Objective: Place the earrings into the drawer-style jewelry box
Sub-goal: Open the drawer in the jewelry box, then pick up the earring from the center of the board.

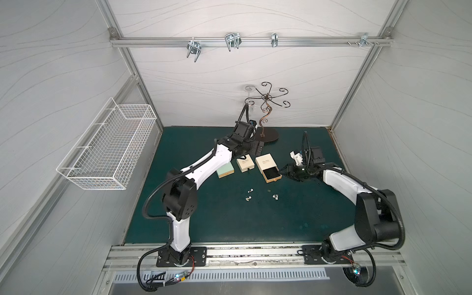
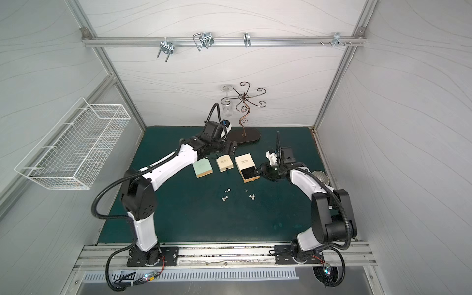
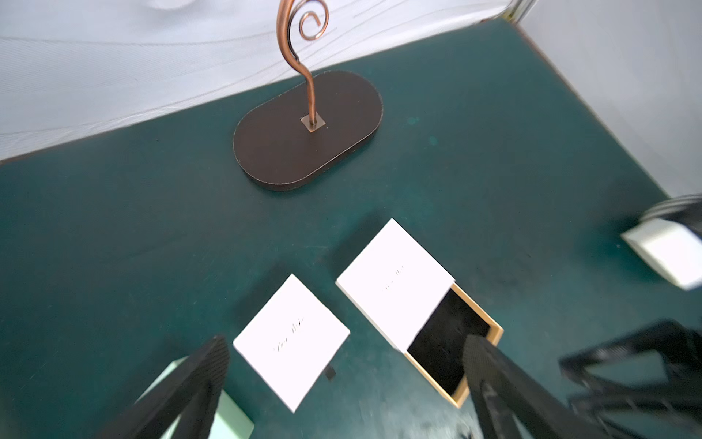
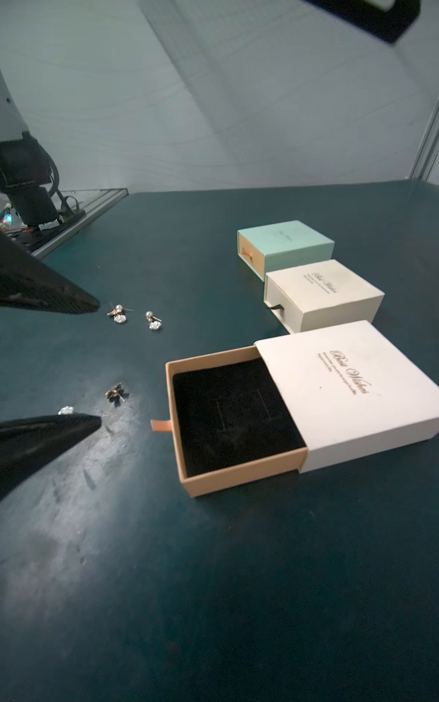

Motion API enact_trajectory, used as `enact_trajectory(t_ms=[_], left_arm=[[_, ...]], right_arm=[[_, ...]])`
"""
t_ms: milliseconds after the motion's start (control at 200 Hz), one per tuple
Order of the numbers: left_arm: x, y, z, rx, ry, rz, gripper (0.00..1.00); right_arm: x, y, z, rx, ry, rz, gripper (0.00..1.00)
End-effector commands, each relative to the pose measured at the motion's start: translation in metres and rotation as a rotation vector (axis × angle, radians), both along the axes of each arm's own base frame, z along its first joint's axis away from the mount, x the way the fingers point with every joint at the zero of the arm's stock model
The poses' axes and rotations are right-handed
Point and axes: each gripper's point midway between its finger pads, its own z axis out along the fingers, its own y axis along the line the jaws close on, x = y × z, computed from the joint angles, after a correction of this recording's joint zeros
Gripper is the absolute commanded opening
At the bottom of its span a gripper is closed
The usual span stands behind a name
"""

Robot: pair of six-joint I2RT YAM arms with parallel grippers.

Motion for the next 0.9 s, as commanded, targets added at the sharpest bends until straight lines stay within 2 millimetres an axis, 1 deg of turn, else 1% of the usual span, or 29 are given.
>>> enact_trajectory(t_ms=[0, 65, 130, 270, 340, 425, 510, 645, 770, 890], left_arm=[[-0.018, 0.001, 0.010, -0.076, -0.005, -0.022, 0.99], [-0.036, 0.006, 0.010, -0.096, 0.019, -0.039, 0.99], [-0.055, 0.012, 0.004, -0.104, 0.055, -0.061, 0.99], [-0.095, 0.027, -0.016, -0.113, 0.162, -0.078, 0.98], [-0.113, 0.035, -0.026, -0.127, 0.203, -0.071, 0.98], [-0.132, 0.043, -0.032, -0.143, 0.236, -0.073, 0.98], [-0.151, 0.046, -0.037, -0.168, 0.269, -0.100, 0.99], [-0.175, 0.048, -0.041, -0.176, 0.319, -0.165, 0.99], [-0.188, 0.055, -0.050, -0.129, 0.360, -0.195, 0.99], [-0.201, 0.051, -0.055, -0.162, 0.386, -0.247, 0.99]], right_arm=[[-0.017, 0.001, -0.004, -0.084, 0.012, 0.051, 0.46], [-0.020, 0.007, -0.004, -0.101, 0.010, 0.076, 0.45], [-0.023, 0.011, -0.007, -0.124, 0.013, 0.096, 0.46], [-0.027, 0.018, -0.009, -0.161, 0.010, 0.129, 0.45], [-0.028, 0.022, -0.008, -0.179, 0.003, 0.145, 0.46], [-0.029, 0.026, -0.008, -0.207, -0.007, 0.168, 0.46], [-0.031, 0.030, -0.011, -0.227, -0.007, 0.188, 0.46], [-0.030, 0.029, -0.017, -0.265, 0.000, 0.193, 0.45], [-0.028, 0.029, -0.020, -0.322, -0.003, 0.207, 0.45], [-0.029, 0.030, -0.024, -0.387, -0.022, 0.236, 0.44]])
